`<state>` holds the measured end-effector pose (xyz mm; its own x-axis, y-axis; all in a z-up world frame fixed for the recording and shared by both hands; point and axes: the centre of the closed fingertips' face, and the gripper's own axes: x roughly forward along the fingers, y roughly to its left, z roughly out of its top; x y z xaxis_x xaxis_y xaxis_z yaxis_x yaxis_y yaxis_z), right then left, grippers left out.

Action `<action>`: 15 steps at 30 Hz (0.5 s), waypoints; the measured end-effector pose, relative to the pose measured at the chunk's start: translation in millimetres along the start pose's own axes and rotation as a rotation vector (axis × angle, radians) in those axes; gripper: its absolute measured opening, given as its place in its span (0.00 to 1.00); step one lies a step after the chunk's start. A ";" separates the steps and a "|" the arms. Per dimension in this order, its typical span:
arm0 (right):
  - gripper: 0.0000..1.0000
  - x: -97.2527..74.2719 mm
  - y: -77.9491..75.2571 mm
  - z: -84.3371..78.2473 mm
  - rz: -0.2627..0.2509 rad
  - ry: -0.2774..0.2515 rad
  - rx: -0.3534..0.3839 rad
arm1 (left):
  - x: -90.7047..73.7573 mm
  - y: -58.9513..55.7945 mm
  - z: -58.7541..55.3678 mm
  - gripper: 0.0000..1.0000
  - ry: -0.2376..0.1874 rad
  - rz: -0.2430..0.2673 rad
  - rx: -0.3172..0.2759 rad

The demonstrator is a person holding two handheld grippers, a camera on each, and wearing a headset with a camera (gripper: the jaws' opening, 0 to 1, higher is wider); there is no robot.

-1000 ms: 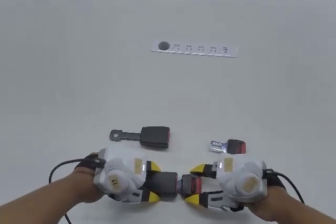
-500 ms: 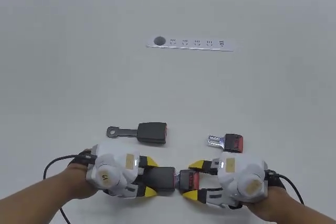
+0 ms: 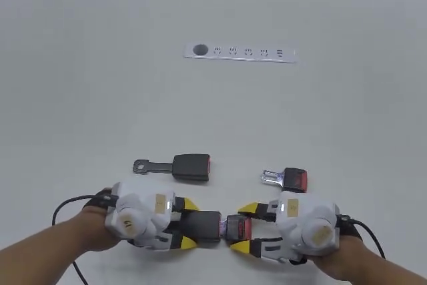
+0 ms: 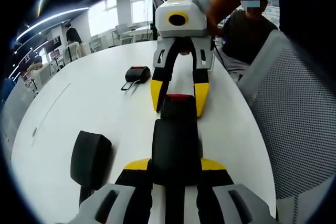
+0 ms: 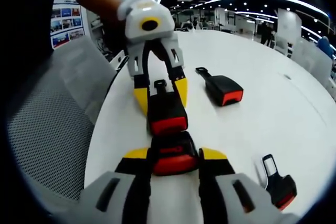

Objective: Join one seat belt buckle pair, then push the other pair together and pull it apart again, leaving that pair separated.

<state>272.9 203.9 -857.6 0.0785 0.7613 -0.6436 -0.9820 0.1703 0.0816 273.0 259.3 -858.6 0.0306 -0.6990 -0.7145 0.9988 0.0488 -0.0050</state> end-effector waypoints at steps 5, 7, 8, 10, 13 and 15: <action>0.34 -0.5 0.2 0.0 -0.001 -0.004 0.002 | 0.3 -0.1 0.3 0.33 -0.004 -0.001 0.003; 0.34 -0.3 0.0 -0.3 -0.005 -0.005 0.001 | 0.3 -0.2 0.3 0.33 -0.006 0.002 0.003; 0.34 -0.5 0.1 -0.2 -0.007 -0.005 0.000 | 0.2 -0.2 0.2 0.33 -0.007 0.002 0.001; 0.34 -0.4 0.1 -0.3 -0.009 -0.009 -0.001 | 0.2 -0.1 0.4 0.33 -0.009 0.003 -0.001; 0.34 0.0 -0.2 0.3 -0.001 -0.010 0.002 | 0.4 0.3 0.5 0.33 -0.008 0.002 0.002; 0.35 1.0 -0.3 0.0 0.005 0.002 -0.007 | 0.3 -0.1 1.1 0.34 -0.008 0.006 0.020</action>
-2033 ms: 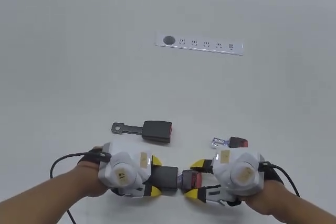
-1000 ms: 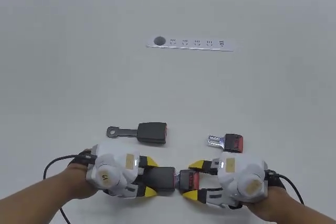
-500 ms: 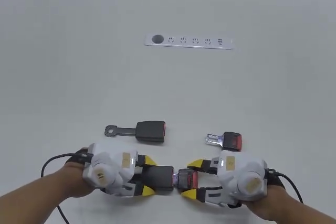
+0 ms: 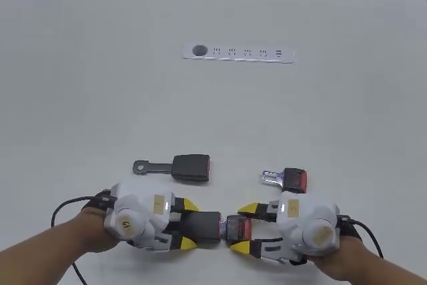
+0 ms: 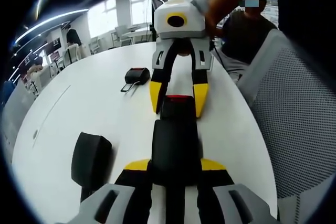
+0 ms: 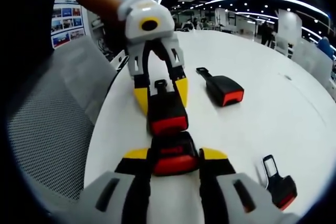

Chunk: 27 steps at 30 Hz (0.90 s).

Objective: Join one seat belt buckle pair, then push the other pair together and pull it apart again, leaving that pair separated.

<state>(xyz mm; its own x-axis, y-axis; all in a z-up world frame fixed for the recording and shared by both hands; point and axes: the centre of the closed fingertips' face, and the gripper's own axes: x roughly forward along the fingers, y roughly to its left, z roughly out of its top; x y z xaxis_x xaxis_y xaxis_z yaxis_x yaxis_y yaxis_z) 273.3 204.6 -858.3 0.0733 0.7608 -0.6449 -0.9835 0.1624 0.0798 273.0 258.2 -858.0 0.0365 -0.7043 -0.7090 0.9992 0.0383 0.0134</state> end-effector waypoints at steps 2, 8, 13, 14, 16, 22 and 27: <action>0.36 0.9 0.0 0.7 -0.008 0.013 -0.026 | -0.4 -0.2 0.0 0.34 0.003 0.012 -0.011; 0.40 2.1 0.2 -2.8 -0.042 0.065 -0.005 | 2.6 -0.9 1.2 0.35 0.047 0.017 -0.043; 0.71 -1.9 -5.0 22.5 -0.094 -0.049 0.198 | -6.7 -3.1 -6.9 0.51 0.178 0.021 -0.109; 0.73 -5.1 -8.0 26.0 -0.112 -0.065 0.189 | -8.1 -2.8 -4.5 0.54 0.166 0.022 -0.107; 0.80 -13.6 -12.2 32.7 -0.144 -0.107 0.203 | -16.1 0.3 6.0 0.62 0.098 0.049 -0.129; 0.83 -45.6 -28.3 31.4 -0.225 -0.126 0.197 | -44.5 20.4 12.2 0.79 0.060 0.162 -0.160; 0.82 -69.8 -47.4 26.1 -0.275 -0.127 0.202 | -62.6 31.9 22.8 0.82 0.007 0.197 -0.153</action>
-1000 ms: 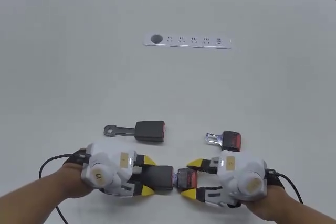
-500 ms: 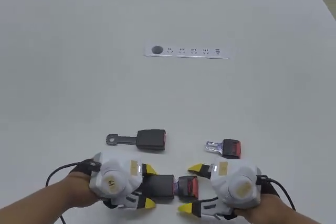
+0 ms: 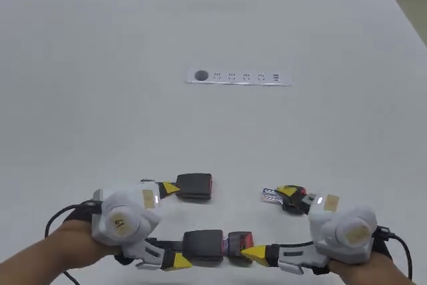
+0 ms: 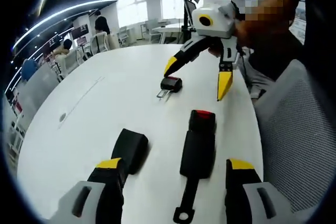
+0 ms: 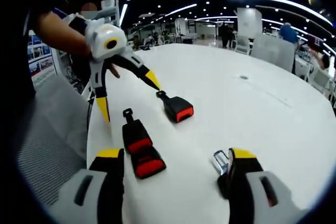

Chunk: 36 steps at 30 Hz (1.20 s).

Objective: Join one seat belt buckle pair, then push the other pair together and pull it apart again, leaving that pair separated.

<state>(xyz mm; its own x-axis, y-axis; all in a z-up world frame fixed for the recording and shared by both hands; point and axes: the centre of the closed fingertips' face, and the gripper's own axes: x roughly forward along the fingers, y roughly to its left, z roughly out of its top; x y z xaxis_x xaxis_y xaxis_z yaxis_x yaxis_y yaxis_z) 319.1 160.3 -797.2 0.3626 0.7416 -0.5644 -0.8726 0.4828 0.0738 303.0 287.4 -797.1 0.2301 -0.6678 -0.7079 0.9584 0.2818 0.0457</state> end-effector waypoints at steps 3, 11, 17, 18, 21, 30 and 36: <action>0.83 -9.1 -16.3 -0.2 -0.025 0.012 -0.011 | -7.5 15.7 3.7 0.84 -0.002 0.031 -0.002; 0.87 -18.8 -48.3 -14.3 -0.017 0.086 -0.057 | -16.9 54.4 0.2 0.86 0.031 0.065 -0.007; 0.85 -22.9 -65.7 -28.8 0.002 0.149 -0.083 | -11.7 72.9 -4.2 0.87 0.043 0.057 -0.012; 0.85 -23.2 -68.0 -30.4 0.001 0.154 -0.084 | -10.1 73.9 -5.3 0.87 0.045 0.053 -0.011; 0.85 -23.2 -74.3 -34.9 0.008 0.165 -0.084 | -0.6 76.2 -10.1 0.86 0.062 0.035 -0.005; 0.79 -15.8 -82.7 -55.5 0.064 0.219 -0.081 | 32.9 75.3 -23.6 0.76 0.101 -0.020 0.049; 0.67 -9.6 -79.1 -67.9 0.120 0.259 -0.082 | 48.7 81.8 -29.4 0.65 0.112 -0.011 0.057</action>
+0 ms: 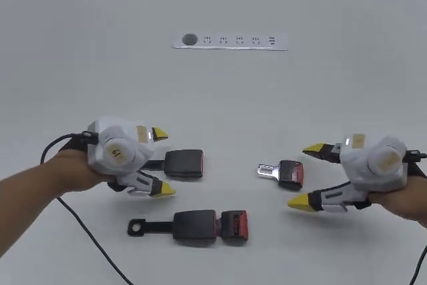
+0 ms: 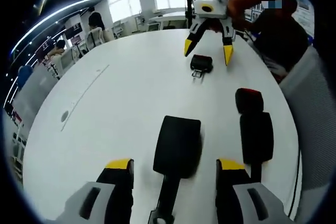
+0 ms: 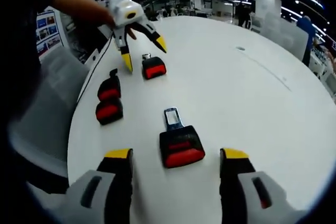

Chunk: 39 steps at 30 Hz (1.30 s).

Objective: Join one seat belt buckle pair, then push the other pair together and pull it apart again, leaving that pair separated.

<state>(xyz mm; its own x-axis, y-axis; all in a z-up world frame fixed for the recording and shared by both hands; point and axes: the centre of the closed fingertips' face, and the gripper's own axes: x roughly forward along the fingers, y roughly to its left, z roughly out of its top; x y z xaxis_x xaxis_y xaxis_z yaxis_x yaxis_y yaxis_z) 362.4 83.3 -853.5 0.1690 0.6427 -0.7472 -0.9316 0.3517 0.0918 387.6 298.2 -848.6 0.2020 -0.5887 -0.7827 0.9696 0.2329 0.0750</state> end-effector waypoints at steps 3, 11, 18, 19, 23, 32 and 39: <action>0.63 1.7 -1.5 1.0 0.012 -0.001 0.002 | 8.3 -3.8 -2.2 0.65 -0.004 -0.033 0.010; 0.55 7.5 -3.5 1.6 0.042 0.018 -0.054 | 15.6 -9.9 -0.1 0.57 -0.007 -0.114 0.020; 0.38 7.8 -4.5 3.8 0.051 0.027 -0.089 | 12.1 0.3 5.6 0.35 -0.016 -0.099 0.068; 0.37 7.6 -4.0 4.2 0.057 0.027 -0.098 | 11.9 -0.2 6.7 0.35 -0.014 -0.104 0.083; 0.36 7.0 -3.0 5.6 0.072 0.024 -0.121 | 11.9 -1.4 7.2 0.34 -0.017 -0.123 0.105; 0.35 6.1 -0.9 7.2 0.091 -0.006 -0.141 | 11.8 -13.5 11.0 0.34 0.017 -0.165 0.141; 0.35 6.7 -0.1 7.9 0.102 -0.024 -0.140 | 12.2 -20.2 11.6 0.34 0.026 -0.185 0.155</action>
<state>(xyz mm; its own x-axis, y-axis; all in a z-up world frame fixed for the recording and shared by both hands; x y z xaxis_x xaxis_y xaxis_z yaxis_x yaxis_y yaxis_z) 366.2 93.0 -853.3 0.0776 0.6865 -0.7230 -0.9798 0.1865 0.0720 372.1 277.3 -852.6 0.0171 -0.5894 -0.8076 0.9998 -0.0003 0.0214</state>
